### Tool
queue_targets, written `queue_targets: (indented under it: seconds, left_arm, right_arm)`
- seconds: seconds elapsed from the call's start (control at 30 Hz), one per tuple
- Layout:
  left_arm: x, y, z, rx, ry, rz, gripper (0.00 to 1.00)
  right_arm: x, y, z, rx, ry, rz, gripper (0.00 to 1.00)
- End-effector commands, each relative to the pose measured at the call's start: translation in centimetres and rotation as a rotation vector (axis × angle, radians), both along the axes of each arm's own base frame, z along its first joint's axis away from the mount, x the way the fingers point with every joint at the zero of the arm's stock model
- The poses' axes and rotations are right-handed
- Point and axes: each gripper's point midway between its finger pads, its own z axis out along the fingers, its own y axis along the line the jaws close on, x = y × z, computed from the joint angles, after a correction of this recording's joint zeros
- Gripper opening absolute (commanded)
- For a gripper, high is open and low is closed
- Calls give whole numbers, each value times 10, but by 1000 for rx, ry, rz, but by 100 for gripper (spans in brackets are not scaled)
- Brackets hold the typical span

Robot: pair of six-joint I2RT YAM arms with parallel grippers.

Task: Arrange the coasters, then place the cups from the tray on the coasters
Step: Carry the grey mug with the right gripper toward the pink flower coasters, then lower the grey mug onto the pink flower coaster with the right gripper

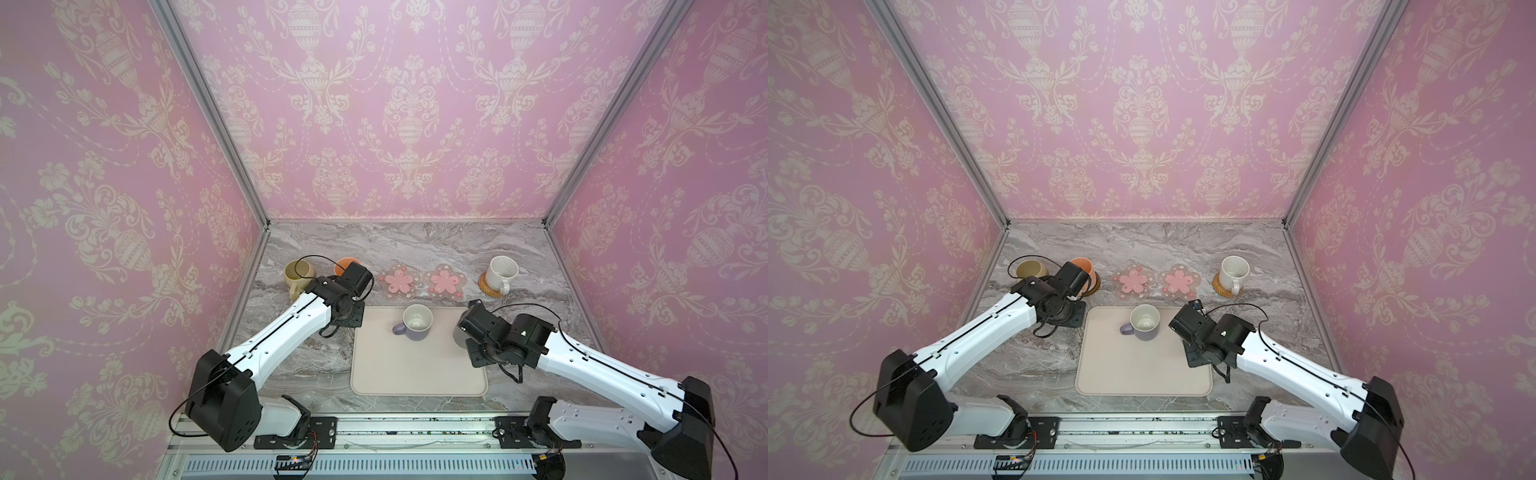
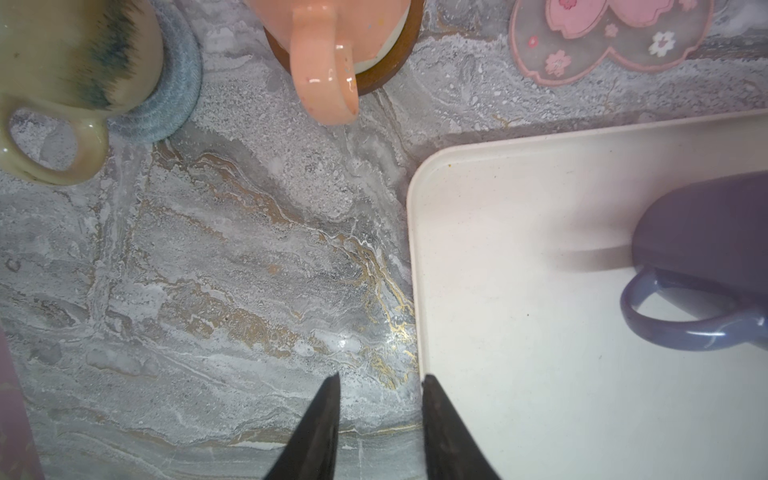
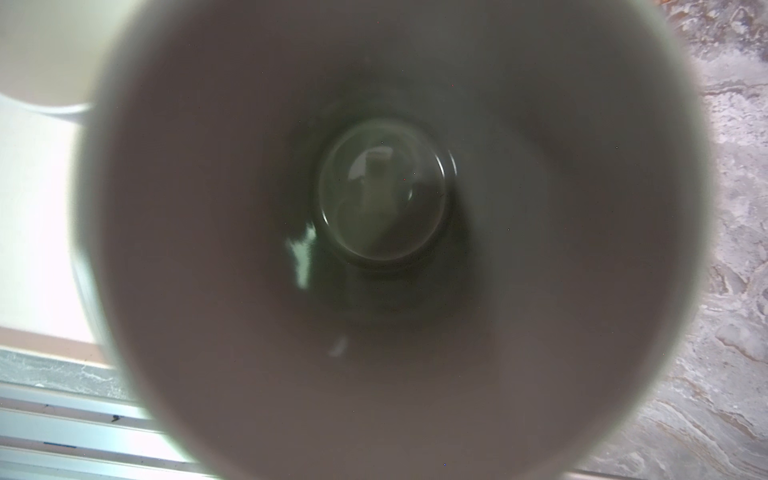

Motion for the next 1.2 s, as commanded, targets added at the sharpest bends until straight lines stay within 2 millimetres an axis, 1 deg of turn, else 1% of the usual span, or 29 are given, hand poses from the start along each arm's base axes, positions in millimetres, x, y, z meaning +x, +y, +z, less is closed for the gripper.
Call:
queue_targets:
  seconds: [0.0,0.47,0.63,0.87,0.93,0.97,1.17]
  left_arm:
    - [-1,-7,2,-36,-2,4,36]
    - [-6,-4,-6,-29,17,18,36]
    - [-10,-1,-7,-26,21,26,36]
    - [-16,3,-5,-27,22,35,36]
    - [-18,5,-4,-26,20,37,36]
    - [-19,5,-3,-27,19,39,36]
    - [-25,8,0,-44,13,58,36]
  right_arm:
    - [25,7,24,55,-117,-12,0]
    - [69,15,36,35,-145,6,0]
    - [81,21,35,45,-144,14,0]
    - [106,25,37,24,-153,26,0]
    - [111,24,32,5,-144,28,0]
    - [120,28,43,18,-171,27,0]
    - [144,28,40,-12,-177,20,0]
